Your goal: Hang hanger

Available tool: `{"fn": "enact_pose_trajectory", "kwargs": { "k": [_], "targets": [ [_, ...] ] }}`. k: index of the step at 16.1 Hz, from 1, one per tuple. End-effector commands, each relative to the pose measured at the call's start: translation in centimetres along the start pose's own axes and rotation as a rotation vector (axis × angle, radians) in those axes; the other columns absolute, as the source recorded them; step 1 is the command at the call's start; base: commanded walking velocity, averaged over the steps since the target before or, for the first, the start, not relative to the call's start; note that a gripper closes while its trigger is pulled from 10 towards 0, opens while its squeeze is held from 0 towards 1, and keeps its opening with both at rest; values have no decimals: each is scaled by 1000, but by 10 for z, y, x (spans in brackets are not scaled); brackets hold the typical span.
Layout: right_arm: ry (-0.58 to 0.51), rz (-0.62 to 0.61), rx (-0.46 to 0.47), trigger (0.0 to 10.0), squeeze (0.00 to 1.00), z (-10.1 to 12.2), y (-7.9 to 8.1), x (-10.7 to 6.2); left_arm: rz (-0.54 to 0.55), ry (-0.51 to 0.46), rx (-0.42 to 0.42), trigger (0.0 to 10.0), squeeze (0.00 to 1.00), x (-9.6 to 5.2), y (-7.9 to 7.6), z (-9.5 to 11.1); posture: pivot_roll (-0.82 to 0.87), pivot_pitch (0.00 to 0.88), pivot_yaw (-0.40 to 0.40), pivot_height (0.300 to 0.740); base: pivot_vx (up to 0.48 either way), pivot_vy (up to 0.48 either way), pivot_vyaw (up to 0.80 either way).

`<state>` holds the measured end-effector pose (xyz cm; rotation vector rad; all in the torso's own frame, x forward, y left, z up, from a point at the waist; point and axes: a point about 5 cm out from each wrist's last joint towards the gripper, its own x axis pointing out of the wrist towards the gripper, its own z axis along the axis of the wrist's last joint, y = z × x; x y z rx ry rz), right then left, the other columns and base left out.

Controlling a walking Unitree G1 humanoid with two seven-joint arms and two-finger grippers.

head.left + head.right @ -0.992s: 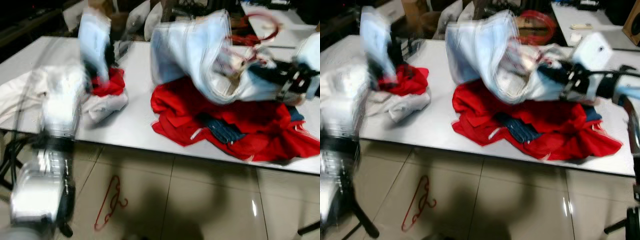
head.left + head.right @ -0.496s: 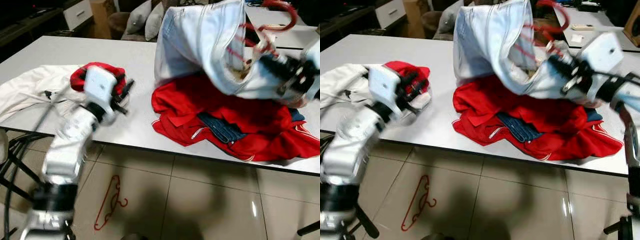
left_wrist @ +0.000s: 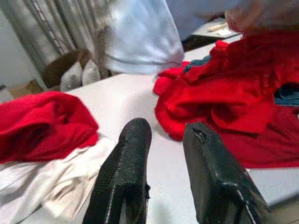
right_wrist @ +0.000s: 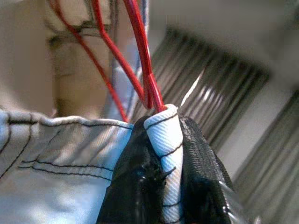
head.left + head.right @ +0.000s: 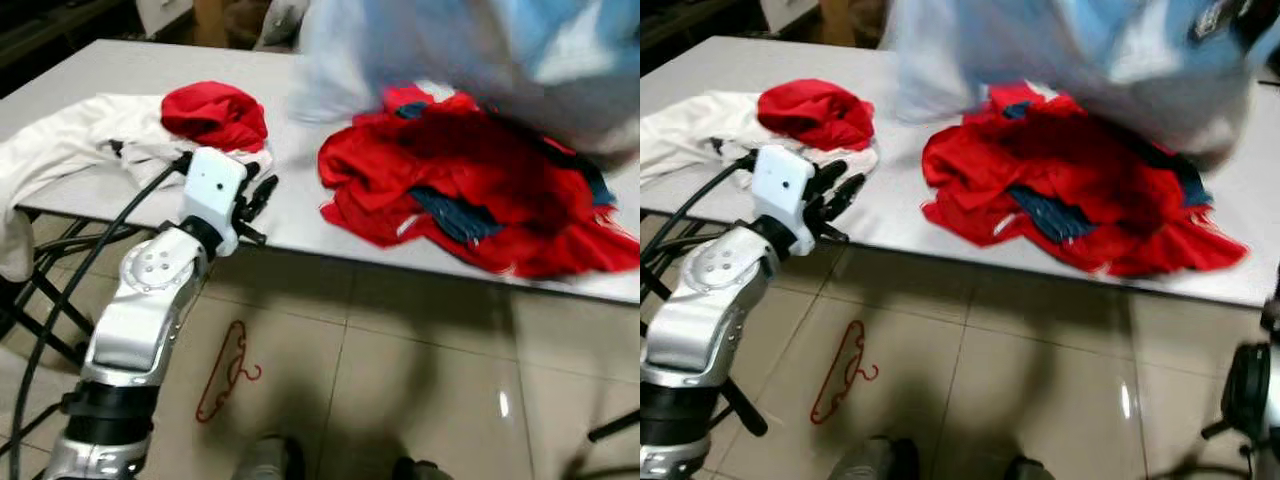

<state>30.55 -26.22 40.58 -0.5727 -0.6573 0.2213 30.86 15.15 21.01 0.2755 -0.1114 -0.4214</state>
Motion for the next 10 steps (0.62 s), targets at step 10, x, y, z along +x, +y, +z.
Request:
{"fn": "enact_pose_trajectory", "kwargs": {
  "k": [10],
  "targets": [
    [-46, 252, 166, 10000, 0, 39, 28, -8, -350, -2, -41, 10000, 0, -35, -18, 18, -39, 0, 31, 740, -190, 0, 0]
  ]
}}
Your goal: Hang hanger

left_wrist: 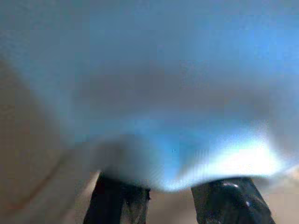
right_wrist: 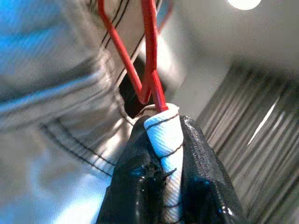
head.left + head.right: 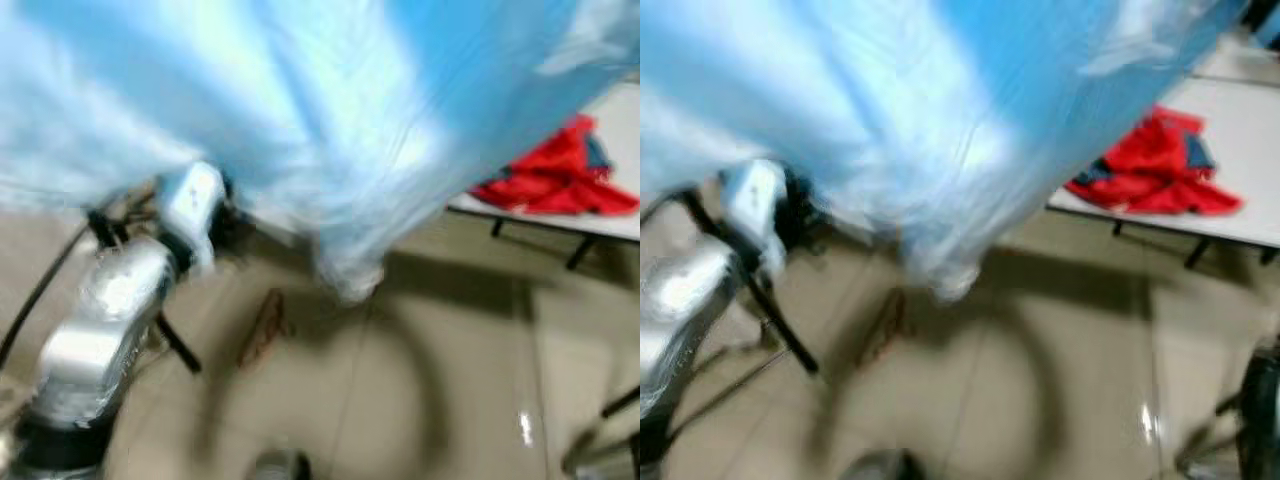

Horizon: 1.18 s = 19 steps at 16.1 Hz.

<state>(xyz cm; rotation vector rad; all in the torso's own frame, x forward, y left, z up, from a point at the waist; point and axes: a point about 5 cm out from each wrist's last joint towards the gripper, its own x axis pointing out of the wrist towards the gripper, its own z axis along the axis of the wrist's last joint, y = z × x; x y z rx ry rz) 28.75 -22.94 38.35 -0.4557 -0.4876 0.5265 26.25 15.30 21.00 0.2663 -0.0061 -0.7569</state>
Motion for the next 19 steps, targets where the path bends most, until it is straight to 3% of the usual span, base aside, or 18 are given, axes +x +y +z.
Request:
{"fn": "enact_pose_trajectory", "kwargs": {
  "k": [1, 2, 3, 4, 5, 6, 7, 8, 10, 13, 15, 19],
  "targets": [
    [-75, -3, -36, 10000, 0, 21, 6, 0, -211, 21, -22, 10000, 0, -4, -21, 4, -35, 0, 31, 740, 0, 0, 0],
    [-72, -7, 4, 10000, 0, 14, 17, 0, -312, 103, -37, 10000, 0, -14, -36, -11, -32, 0, 34, 740, 0, 0, 0],
    [-76, -5, 16, 10000, 0, 12, 21, 0, -313, 142, -48, 10000, 0, -17, -38, -18, -30, 0, 33, 740, 0, 0, 0],
    [-114, -4, 77, 10000, 0, 12, 30, -2, -277, 228, -57, 10000, 0, -21, -41, -41, -21, 0, 25, 740, 0, 0, 0],
    [-136, 2, 108, 10000, 0, 14, 32, -4, -258, 263, -46, 10000, 0, -22, -40, -50, -21, 0, 25, 740, 0, 0, 0],
    [-187, -6, 169, 10000, 0, 18, 34, -9, -138, 367, -63, 10000, 0, -25, -30, -75, -15, 0, 23, 740, 0, 0, 0],
    [-193, -17, 174, 10000, 0, 19, 33, -10, -118, 381, -67, 10000, 0, -26, -28, -79, -15, 0, 23, 740, 0, 0, 0],
    [-178, -79, 174, 10000, 0, 18, 28, -13, -165, 401, -89, 10000, 0, -31, -33, -85, -15, 0, 21, 740, 0, 0, 0],
    [-119, -239, 177, 10000, 0, 9, 11, -16, -283, 399, -125, 10000, 0, -42, -49, -89, -14, 0, 16, 740, 0, 0, 0],
    [-57, -356, 158, 10000, 0, -1, -3, -18, -337, 373, -131, 10000, 0, -45, -56, -88, -12, 0, 9, 740, 0, 0, 0],
    [4, -335, 144, 10000, 0, -17, 7, -13, -353, 301, -145, 10000, 0, -44, -58, -77, -5, 0, -3, 740, 0, 0, 0],
    [100, -241, 212, 10000, 0, -56, 38, -13, -349, 196, -156, 10000, 0, -42, -58, -58, 16, 0, -25, 740, 0, 0, 0]
  ]
}}
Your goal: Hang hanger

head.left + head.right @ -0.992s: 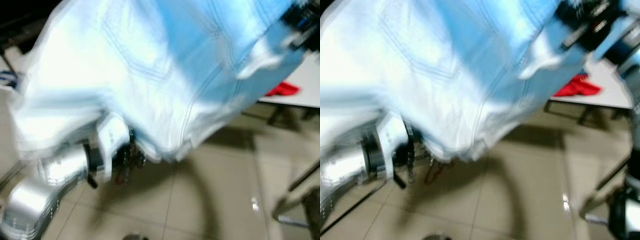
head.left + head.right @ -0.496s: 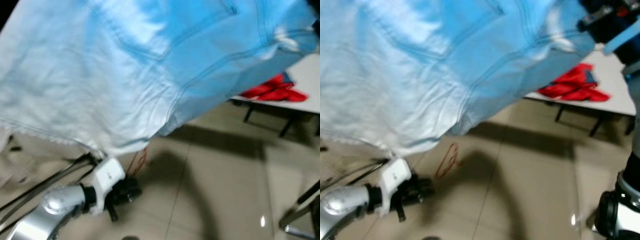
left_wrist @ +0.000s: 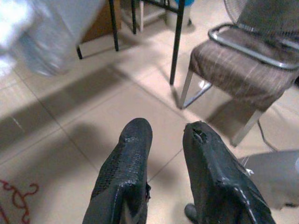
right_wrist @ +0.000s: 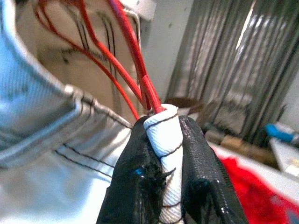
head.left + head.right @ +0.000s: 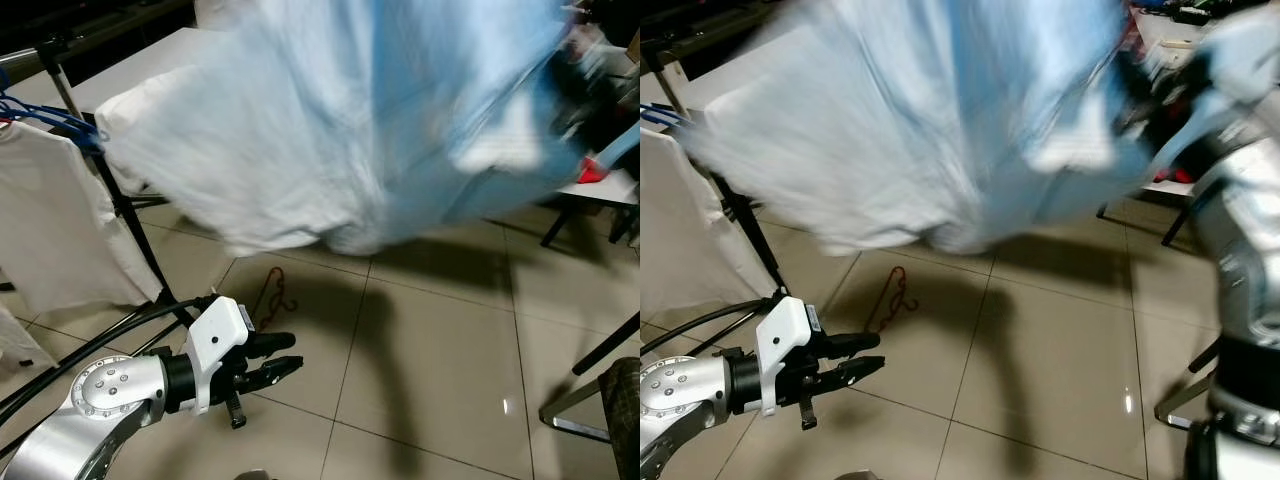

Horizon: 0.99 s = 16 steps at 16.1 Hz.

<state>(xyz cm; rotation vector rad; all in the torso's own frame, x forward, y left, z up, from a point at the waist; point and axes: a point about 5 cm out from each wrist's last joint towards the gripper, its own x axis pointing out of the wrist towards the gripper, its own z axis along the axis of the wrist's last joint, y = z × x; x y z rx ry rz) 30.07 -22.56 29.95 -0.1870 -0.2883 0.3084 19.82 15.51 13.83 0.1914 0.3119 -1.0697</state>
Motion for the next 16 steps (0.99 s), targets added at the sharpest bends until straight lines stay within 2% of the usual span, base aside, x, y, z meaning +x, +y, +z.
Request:
{"fn": "enact_pose_trajectory", "kwargs": {
  "k": [1, 3, 4, 6, 7, 9, 10, 11, 12, 13, 14, 15, 16],
  "targets": [
    [-80, 18, -35, 10000, 0, 13, 3, -1, 6, -24, 12, 10000, 0, -2, 0, 7, 17, 0, -26, 740, 0, 0, 0],
    [-32, -3, -32, 10000, 0, -9, 9, -5, 8, -22, 7, 10000, 0, -3, -3, 4, 19, 0, -31, 740, 0, 0, 0],
    [-23, 25, -16, 10000, 0, -16, 15, -7, 24, -36, 11, 10000, 0, -3, -2, 5, 15, 0, -32, 740, 0, 0, 0],
    [10, 67, -32, 10000, 0, -27, 19, -12, 86, -64, 25, 10000, 0, -1, 6, 12, 15, 0, -35, 740, 0, 0, 0],
    [54, 115, -24, 10000, 0, -38, 22, -17, 182, -111, 68, 10000, 0, 1, 18, 20, 10, 0, -34, 740, 0, 0, 0],
    [135, 208, -57, 10000, 0, -61, 27, -27, 295, -223, 77, 10000, 0, 1, 34, 39, -8, 0, -28, 740, 0, 0, 0],
    [193, 261, -85, 10000, 0, -69, 25, -34, 331, -317, 150, 10000, 0, -4, 43, 68, -2, 6, -30, 740, 0, 0, 0],
    [223, 293, -102, 10000, 0, -73, 24, -36, 327, -366, 186, 10000, 0, -7, 46, 86, -6, 8, -26, 740, 0, 0, 0],
    [239, 289, -141, 10000, 0, -75, 20, -34, 274, -399, 218, 10000, 0, -11, 46, 102, -13, 6, -17, 740, 0, 0, 0],
    [241, 289, -144, 10000, 0, -75, 20, -34, 262, -401, 226, 10000, 0, -11, 46, 105, -13, 6, -17, 740, 0, 0, 0],
    [248, 321, -164, 10000, 0, -78, 20, -34, 177, -418, 265, 10000, 0, -12, 43, 118, -17, 3, -10, 740, 0, 0, 0],
    [249, 334, -167, 10000, 0, -79, 20, -35, 166, -423, 271, 10000, 0, -12, 43, 121, -16, 3, -11, 740, 0, 0, 0],
    [247, 363, -162, 10000, 0, -81, 22, -35, 213, -434, 285, 10000, 0, -8, 54, 129, -11, 0, -15, 740, 0, 0, 0]
  ]
}}
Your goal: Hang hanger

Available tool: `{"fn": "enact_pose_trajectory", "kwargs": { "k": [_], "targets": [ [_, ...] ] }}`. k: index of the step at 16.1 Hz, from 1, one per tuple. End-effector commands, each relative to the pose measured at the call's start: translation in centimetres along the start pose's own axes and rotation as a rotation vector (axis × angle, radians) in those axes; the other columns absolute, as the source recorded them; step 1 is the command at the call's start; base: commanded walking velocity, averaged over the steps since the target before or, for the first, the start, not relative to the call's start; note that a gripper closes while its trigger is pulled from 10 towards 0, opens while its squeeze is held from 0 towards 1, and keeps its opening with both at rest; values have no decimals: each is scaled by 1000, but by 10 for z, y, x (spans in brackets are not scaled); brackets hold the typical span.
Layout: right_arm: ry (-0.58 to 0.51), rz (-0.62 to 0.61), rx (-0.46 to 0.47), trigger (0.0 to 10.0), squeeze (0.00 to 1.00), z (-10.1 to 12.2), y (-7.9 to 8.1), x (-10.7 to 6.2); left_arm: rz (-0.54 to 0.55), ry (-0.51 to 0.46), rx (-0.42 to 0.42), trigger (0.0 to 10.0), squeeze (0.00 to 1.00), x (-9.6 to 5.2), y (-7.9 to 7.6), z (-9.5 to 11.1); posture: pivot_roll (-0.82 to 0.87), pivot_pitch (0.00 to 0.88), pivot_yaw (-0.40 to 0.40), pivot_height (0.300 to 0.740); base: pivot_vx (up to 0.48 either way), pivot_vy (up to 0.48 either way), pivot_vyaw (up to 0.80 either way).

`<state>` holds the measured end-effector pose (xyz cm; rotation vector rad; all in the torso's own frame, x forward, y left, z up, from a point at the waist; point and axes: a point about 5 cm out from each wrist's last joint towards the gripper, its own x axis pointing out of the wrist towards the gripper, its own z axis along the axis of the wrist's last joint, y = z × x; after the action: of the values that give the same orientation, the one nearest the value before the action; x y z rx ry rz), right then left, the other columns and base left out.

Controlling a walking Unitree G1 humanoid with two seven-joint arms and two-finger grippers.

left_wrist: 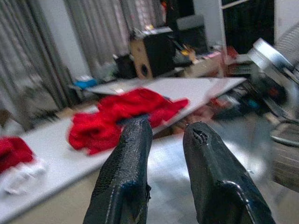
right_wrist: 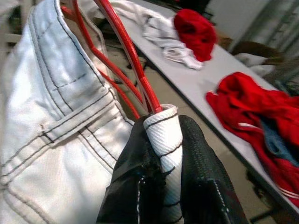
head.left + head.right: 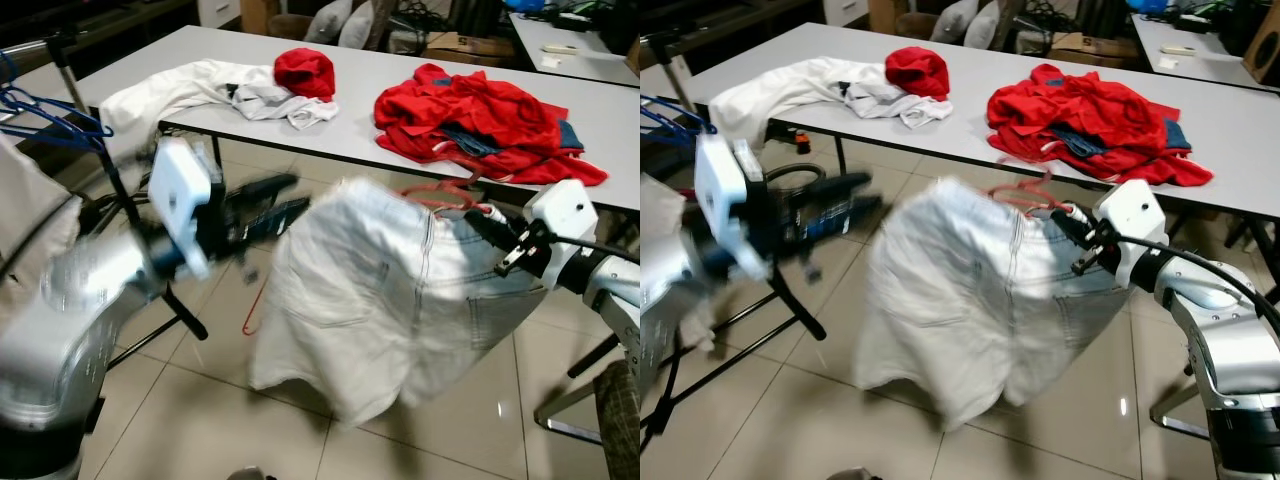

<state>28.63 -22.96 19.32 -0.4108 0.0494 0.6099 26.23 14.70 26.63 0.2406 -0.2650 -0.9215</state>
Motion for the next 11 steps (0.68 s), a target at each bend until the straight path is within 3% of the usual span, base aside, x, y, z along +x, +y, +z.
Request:
{"fn": "enact_pose_trajectory", "kwargs": {
  "k": [1, 2, 6, 8, 9, 10, 11],
  "targets": [
    [-77, 11, -38, 10000, 0, 16, -4, 0, 12, 41, 1, 10000, 0, 2, 5, -7, -10, 0, -17, 740, 0, 0, 0],
    [-98, 52, -16, 10000, 0, 17, -3, 0, -16, 96, 62, 10000, 0, 8, 10, -14, -8, 0, -20, 740, 0, 0, 0],
    [-133, 255, 73, 10000, 0, 19, 2, -2, -158, 163, 156, 10000, 0, 23, 18, -25, -15, 0, -6, 740, 0, 0, 0],
    [-105, 365, 70, 10000, 0, 16, 5, -6, -149, 143, 202, 10000, 0, 27, 28, -21, -15, 0, -1, 740, 0, 0, 0],
    [-86, 396, 65, 10000, 0, 14, 5, -7, -161, 101, 168, 10000, 0, 28, 31, -15, -15, 0, -2, 740, 0, 0, 0],
    [-57, 442, 61, 10000, 0, 11, 5, -9, -225, 17, 99, 10000, 1000, 31, 34, 1, -7, 0, -7, 740, 0, 0, 0],
    [-53, 453, 64, 10000, 0, 11, 5, -8, -263, -8, 71, 10000, 1000, 32, 34, 7, -6, 0, -7, 740, 0, 0, 0]
  ]
}}
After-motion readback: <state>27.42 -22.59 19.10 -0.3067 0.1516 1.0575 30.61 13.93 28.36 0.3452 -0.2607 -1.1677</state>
